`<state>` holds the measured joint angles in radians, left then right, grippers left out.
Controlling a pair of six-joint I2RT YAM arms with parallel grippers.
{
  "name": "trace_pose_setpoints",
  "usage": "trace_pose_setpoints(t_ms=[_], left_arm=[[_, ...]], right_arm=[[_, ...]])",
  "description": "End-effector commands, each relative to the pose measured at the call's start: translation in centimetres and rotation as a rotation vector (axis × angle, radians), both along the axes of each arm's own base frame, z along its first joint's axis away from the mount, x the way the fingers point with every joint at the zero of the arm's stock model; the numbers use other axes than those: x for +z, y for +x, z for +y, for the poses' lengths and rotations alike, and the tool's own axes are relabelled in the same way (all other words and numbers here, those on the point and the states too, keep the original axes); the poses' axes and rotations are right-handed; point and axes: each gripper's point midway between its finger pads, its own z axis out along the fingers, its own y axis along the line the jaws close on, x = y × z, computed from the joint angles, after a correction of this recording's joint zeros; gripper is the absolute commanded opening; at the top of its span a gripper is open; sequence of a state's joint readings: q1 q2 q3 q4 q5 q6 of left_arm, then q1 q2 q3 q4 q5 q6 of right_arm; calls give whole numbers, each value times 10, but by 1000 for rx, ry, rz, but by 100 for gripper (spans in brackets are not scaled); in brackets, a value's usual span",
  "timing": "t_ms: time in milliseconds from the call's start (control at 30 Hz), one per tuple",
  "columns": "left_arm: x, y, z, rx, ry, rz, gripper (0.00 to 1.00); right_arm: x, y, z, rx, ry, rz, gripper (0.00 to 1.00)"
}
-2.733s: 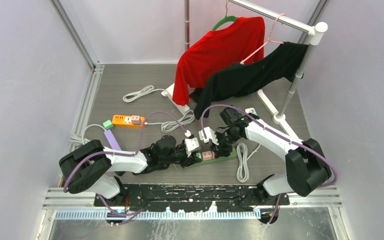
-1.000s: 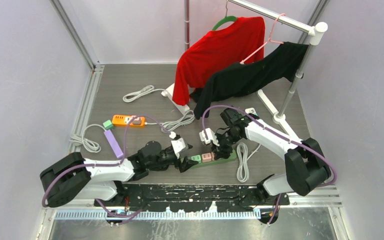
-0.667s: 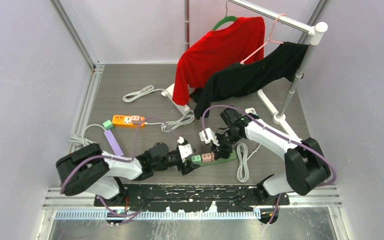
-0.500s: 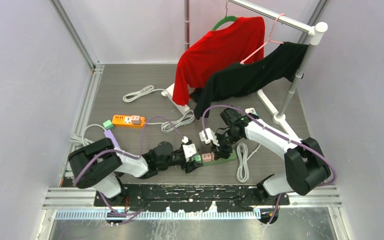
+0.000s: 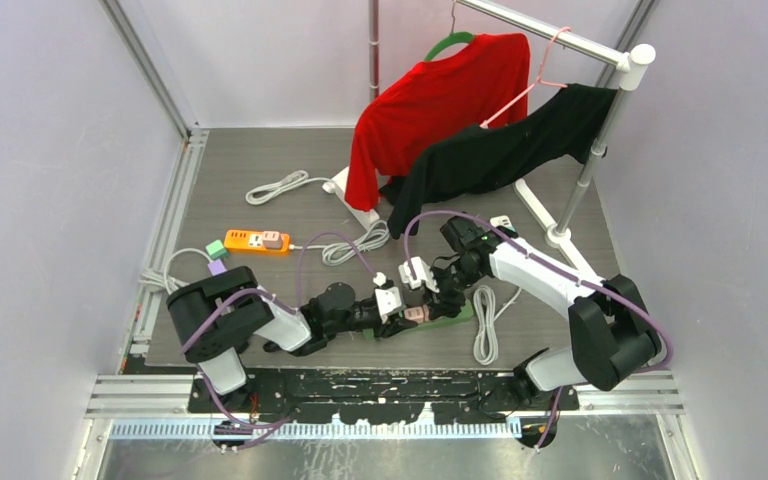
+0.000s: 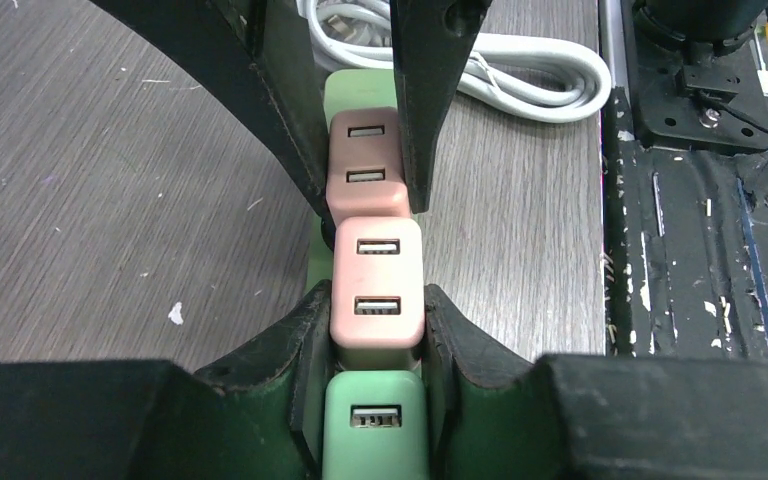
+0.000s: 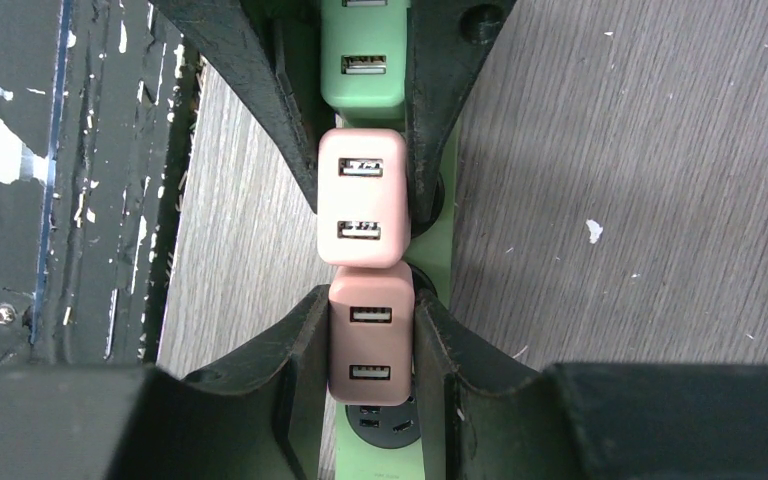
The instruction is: Pull the plug off the socket
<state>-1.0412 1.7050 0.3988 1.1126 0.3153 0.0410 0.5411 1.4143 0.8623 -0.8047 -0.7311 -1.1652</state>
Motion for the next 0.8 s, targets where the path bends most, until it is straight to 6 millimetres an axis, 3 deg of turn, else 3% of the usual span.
trace_pose_setpoints(t_ms=[0, 200, 333, 467, 533, 633, 767], left_arm=[[9, 6, -5, 7, -36, -36, 0], [-21, -1, 9, 9, 61, 6, 0], [-38, -2, 24, 34, 101, 22, 0], [-49, -2, 31, 43, 131, 37, 0], [-52, -2, 30, 39, 141, 45, 0], [-54, -3, 24, 19, 160, 72, 0], [-59, -3, 21, 16, 188, 98, 0]], right_arm=[[27, -12, 23, 23, 129, 77, 1], [45, 1, 34, -63, 213, 111, 1], [38, 16, 5, -109, 165, 71, 1], [26, 6, -13, -45, 126, 38, 1], [22, -4, -9, 13, 110, 27, 1], [25, -19, 15, 82, 125, 28, 1], [42, -11, 34, 16, 185, 60, 1]])
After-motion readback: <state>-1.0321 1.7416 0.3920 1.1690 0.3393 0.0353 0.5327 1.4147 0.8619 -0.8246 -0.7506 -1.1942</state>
